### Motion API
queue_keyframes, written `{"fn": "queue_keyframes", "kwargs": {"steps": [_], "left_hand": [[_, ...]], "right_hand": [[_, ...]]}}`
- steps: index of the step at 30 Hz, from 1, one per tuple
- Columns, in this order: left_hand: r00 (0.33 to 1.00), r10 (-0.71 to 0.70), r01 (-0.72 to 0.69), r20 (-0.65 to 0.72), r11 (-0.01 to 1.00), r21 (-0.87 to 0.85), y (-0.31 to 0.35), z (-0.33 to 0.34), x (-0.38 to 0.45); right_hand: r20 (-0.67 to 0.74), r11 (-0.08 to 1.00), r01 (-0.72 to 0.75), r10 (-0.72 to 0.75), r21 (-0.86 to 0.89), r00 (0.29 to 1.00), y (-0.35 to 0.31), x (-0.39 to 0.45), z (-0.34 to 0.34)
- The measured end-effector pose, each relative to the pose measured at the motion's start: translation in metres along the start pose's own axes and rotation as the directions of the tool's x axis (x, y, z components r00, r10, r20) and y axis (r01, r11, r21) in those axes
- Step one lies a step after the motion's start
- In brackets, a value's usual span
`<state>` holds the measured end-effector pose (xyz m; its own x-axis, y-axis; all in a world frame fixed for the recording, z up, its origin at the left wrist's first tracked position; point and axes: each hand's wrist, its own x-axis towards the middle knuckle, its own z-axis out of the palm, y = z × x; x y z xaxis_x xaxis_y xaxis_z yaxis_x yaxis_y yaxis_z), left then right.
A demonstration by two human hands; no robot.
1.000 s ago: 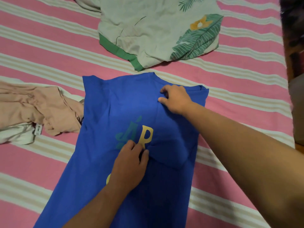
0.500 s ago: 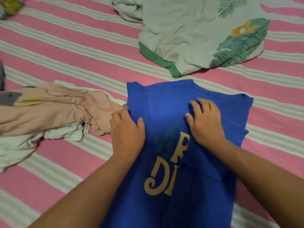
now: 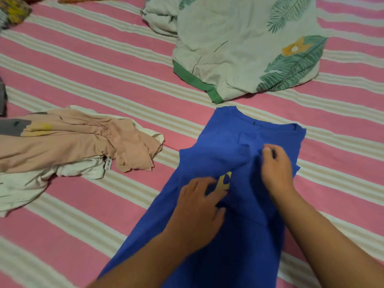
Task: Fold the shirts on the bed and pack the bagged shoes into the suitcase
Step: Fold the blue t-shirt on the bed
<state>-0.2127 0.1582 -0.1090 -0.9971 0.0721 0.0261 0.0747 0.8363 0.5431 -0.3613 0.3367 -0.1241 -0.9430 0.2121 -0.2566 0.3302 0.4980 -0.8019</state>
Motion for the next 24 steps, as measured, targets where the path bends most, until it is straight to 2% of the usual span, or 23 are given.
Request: {"fn": "queue_keyframes", "kwargs": {"steps": [2,5,8,10,11,12,13,14,16,17,19,22,24], "left_hand": [[0.993,-0.072,0.072,-0.093,0.997,0.004,-0.018,-0.002,-0.03],[0.963,-0.245,0.254,-0.116,0.964,0.072,-0.052,-0.01,-0.042],[0.931,-0.354,0.36,-0.093,0.931,0.056,-0.07,-0.017,-0.044],[0.917,-0.389,0.394,-0.092,0.918,0.051,-0.073,-0.019,-0.048],[0.916,-0.391,0.397,-0.088,0.916,0.065,-0.073,-0.02,-0.053],[0.918,-0.388,0.394,-0.077,0.915,0.085,-0.073,-0.02,-0.062],[0.919,-0.391,0.395,-0.058,0.913,0.107,-0.074,-0.021,-0.075],[0.914,-0.405,0.406,-0.033,0.905,0.128,-0.076,-0.02,-0.092],[0.882,-0.471,0.464,0.006,0.871,0.161,-0.085,-0.02,-0.132],[0.858,-0.513,0.505,0.006,0.846,0.173,-0.09,-0.022,-0.152],[0.824,-0.567,0.559,-0.025,0.804,0.2,-0.098,-0.027,-0.19],[0.818,-0.575,0.559,-0.006,0.794,0.238,-0.11,-0.033,-0.237],[0.795,-0.607,0.591,-0.001,0.775,0.224,-0.114,-0.037,-0.259]], "right_hand": [[-0.033,0.996,-0.083,0.083,-0.013,0.996,0.013,-0.02,-0.01],[0.026,0.981,0.027,-0.023,-0.192,0.999,0.018,-0.036,-0.006],[0.088,0.942,0.165,-0.145,-0.292,0.985,0.004,-0.034,0.012],[0.184,0.814,0.411,-0.368,-0.41,0.912,-0.016,-0.028,0.032],[0.291,0.71,0.547,-0.463,-0.444,0.837,-0.028,-0.022,0.044],[0.425,0.605,0.648,-0.49,-0.463,0.761,-0.04,-0.016,0.058],[0.557,0.525,0.701,-0.434,-0.483,0.708,-0.051,-0.01,0.071],[0.652,0.471,0.713,-0.32,-0.52,0.687,-0.06,-0.006,0.083],[0.72,0.367,0.7,-0.105,-0.613,0.686,-0.072,-0.001,0.096],[0.716,0.368,0.68,-0.052,-0.634,0.696,-0.075,-0.001,0.096],[0.713,0.411,0.671,-0.069,-0.617,0.698,-0.078,-0.008,0.081],[0.68,0.39,0.739,-0.306,-0.549,0.667,-0.049,-0.04,0.03],[0.616,0.455,0.717,-0.376,-0.528,0.692,0.003,-0.07,-0.014]]}}
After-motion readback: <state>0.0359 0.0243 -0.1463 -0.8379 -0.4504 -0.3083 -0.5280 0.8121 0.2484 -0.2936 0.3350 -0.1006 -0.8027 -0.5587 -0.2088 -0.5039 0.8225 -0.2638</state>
